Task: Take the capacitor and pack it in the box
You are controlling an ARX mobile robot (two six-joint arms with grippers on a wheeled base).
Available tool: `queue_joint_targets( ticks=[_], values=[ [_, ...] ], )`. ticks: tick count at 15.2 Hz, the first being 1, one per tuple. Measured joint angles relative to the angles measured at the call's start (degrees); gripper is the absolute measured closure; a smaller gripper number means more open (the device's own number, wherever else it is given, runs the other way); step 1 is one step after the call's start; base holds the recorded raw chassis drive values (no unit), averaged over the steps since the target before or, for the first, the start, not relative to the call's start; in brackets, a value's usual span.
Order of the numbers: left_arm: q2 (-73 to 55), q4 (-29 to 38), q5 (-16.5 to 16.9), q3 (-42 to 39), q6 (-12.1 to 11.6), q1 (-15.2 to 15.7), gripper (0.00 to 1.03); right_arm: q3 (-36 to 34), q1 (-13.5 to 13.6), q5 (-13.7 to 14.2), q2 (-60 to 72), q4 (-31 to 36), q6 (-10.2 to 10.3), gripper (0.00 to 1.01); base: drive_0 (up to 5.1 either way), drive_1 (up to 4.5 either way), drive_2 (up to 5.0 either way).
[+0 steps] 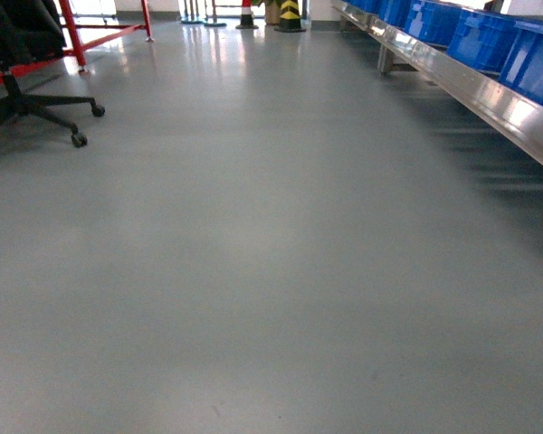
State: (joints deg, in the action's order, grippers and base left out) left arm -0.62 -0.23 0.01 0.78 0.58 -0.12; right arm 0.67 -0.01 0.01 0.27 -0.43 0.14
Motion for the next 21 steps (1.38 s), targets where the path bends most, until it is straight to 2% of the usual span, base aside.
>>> queue_joint_targets(
  ticks=[21],
  values=[
    [0.0, -0.1, 0.0, 0.0, 0.0, 0.0, 0.59, 0.0, 0.0, 0.0, 0.0, 0.1, 0.0, 0.03, -5.0, 2.49, 2.5]
  ],
)
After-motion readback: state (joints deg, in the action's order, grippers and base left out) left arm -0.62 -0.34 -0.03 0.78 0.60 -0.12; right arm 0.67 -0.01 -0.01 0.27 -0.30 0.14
